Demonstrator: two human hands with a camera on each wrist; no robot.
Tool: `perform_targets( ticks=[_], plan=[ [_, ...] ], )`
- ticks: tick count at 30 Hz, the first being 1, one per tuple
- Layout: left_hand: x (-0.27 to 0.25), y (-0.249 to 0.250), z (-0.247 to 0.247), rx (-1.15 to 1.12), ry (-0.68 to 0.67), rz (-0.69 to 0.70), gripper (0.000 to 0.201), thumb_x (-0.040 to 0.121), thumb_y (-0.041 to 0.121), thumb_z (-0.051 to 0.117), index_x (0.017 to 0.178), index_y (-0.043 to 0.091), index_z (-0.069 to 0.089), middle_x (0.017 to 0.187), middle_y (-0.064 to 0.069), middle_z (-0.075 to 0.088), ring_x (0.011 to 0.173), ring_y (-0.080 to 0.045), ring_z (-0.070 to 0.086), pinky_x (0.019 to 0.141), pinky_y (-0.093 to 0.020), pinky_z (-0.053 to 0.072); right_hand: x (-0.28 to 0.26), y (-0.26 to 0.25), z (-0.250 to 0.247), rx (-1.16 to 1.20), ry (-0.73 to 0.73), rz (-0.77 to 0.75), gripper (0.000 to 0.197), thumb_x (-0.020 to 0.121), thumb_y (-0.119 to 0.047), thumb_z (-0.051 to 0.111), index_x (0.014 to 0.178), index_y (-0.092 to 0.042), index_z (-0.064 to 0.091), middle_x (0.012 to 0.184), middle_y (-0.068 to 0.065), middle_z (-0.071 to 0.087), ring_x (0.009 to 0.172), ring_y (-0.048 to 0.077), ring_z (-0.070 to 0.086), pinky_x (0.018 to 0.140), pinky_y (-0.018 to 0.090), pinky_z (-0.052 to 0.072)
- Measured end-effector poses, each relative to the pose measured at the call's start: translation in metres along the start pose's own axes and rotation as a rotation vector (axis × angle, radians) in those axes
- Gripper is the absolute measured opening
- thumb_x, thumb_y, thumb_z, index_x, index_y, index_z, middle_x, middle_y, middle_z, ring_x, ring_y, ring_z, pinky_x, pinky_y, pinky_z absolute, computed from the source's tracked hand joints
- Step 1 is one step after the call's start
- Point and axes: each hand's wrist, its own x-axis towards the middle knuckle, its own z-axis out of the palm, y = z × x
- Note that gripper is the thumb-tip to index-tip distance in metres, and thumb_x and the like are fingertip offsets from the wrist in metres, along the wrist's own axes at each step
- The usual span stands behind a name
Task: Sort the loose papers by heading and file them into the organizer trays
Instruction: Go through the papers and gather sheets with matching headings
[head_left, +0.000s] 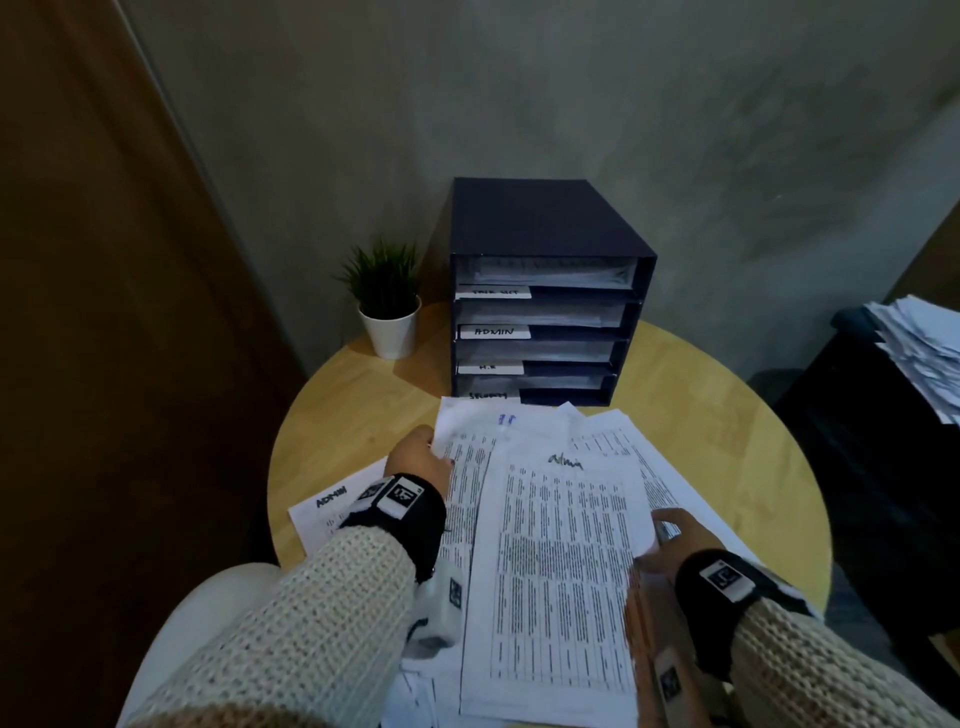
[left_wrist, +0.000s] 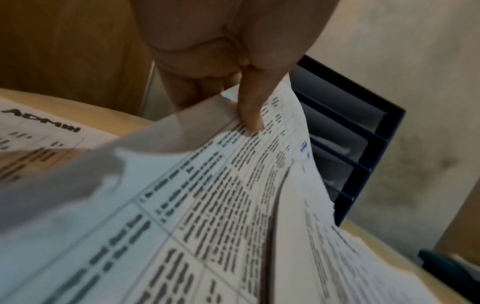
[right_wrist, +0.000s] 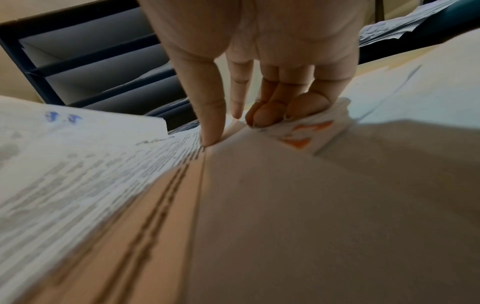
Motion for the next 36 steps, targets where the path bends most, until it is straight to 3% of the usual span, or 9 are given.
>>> perform_targets(
  ticks=[3, 7, 13, 19, 23, 26, 31, 34, 36],
  plan=[
    [-0.002, 0.007, -0.02, -0.157, 0.089, 0.031, 0.024, 0.09, 0.008, 0.055, 0.114, 0.006, 0.054, 0.113, -0.015, 0.062, 0.1, -0.027, 0.058, 0.082, -0.027, 0.041, 0.0, 0.0, -0.003, 0.023, -0.013, -0.017, 0.04, 0.075, -0.007, 0.07, 0.1, -0.03, 0.049, 0.112, 0.006, 0.059, 0.079, 0.017, 0.056, 0.06, 0.017, 0.04],
    [-0.009, 0.031, -0.059, -0.278, 0.276, 0.132, 0.027, 0.095, 0.006, 0.043, 0.121, 0.005, 0.051, 0.112, -0.017, 0.058, 0.104, -0.031, 0.056, 0.082, -0.026, 0.036, -0.006, -0.002, -0.006, 0.088, -0.004, -0.062, 0.063, 0.075, -0.012, 0.078, 0.132, -0.012, 0.051, 0.138, 0.009, 0.051, 0.12, 0.024, 0.054, 0.086, 0.026, 0.043],
    [-0.028, 0.064, -0.111, -0.405, 0.401, 0.262, 0.022, 0.092, 0.001, 0.039, 0.108, 0.012, 0.049, 0.091, -0.006, 0.054, 0.087, -0.026, 0.056, 0.073, -0.025, 0.037, -0.032, -0.031, -0.019, 0.242, 0.043, -0.093, 0.058, 0.084, -0.045, 0.065, 0.133, -0.015, 0.053, 0.137, 0.012, 0.053, 0.121, 0.028, 0.055, 0.096, 0.031, 0.042],
    [-0.048, 0.105, -0.15, -0.48, 0.5, 0.405, 0.021, 0.09, 0.001, 0.046, 0.099, 0.02, 0.046, 0.096, 0.002, 0.056, 0.084, -0.013, 0.051, 0.056, -0.013, 0.033, -0.071, -0.08, -0.035, 0.602, -0.021, -0.364, 0.06, 0.087, -0.032, 0.065, 0.142, -0.023, 0.042, 0.141, 0.006, 0.049, 0.127, 0.027, 0.048, 0.106, 0.042, 0.039],
    [-0.061, 0.128, -0.167, -0.615, 0.503, 0.482, 0.025, 0.091, 0.004, 0.049, 0.113, 0.014, 0.049, 0.107, 0.003, 0.059, 0.093, -0.011, 0.055, 0.062, -0.011, 0.039, -0.084, -0.103, -0.041, 0.64, -0.065, -0.517, 0.068, 0.091, -0.032, 0.059, 0.15, -0.026, 0.025, 0.149, -0.002, 0.039, 0.138, 0.022, 0.037, 0.108, 0.036, 0.036],
    [-0.061, 0.134, -0.167, -0.69, 0.424, 0.463, 0.026, 0.091, 0.006, 0.053, 0.115, 0.016, 0.049, 0.103, 0.005, 0.06, 0.093, -0.013, 0.058, 0.071, -0.019, 0.047, -0.084, -0.108, -0.044, 0.719, -0.025, -0.549, 0.056, 0.091, -0.027, 0.059, 0.142, -0.018, 0.039, 0.125, -0.002, 0.056, 0.114, 0.019, 0.053, 0.089, 0.018, 0.046],
    [-0.036, 0.115, -0.137, -0.718, 0.255, 0.293, 0.036, 0.088, 0.006, 0.061, 0.122, 0.015, 0.051, 0.109, 0.003, 0.062, 0.099, -0.015, 0.061, 0.082, -0.027, 0.048, -0.07, -0.096, -0.04, 0.916, -0.146, -0.474, 0.079, 0.049, -0.052, 0.087, 0.113, -0.011, 0.063, 0.118, 0.007, 0.068, 0.105, 0.025, 0.066, 0.094, 0.043, 0.052],
    [-0.011, 0.088, -0.103, -0.581, 0.09, 0.135, 0.03, 0.09, 0.013, 0.058, 0.12, 0.013, 0.056, 0.117, -0.005, 0.064, 0.105, -0.024, 0.062, 0.091, -0.034, 0.05, -0.06, -0.082, -0.031, 0.98, -0.14, -0.398, 0.03, 0.089, -0.001, 0.061, 0.118, 0.002, 0.056, 0.091, 0.007, 0.074, 0.062, 0.001, 0.071, 0.055, 0.01, 0.054],
    [0.002, 0.066, -0.075, -0.49, -0.056, 0.039, 0.015, 0.092, 0.016, 0.056, 0.106, 0.014, 0.061, 0.118, -0.014, 0.065, 0.105, -0.03, 0.062, 0.096, -0.042, 0.049, -0.052, -0.072, -0.024, 0.83, -0.067, -0.305, 0.029, 0.094, 0.001, 0.053, 0.123, 0.003, 0.056, 0.101, 0.012, 0.066, 0.058, 0.003, 0.067, 0.044, 0.004, 0.045]
  ],
)
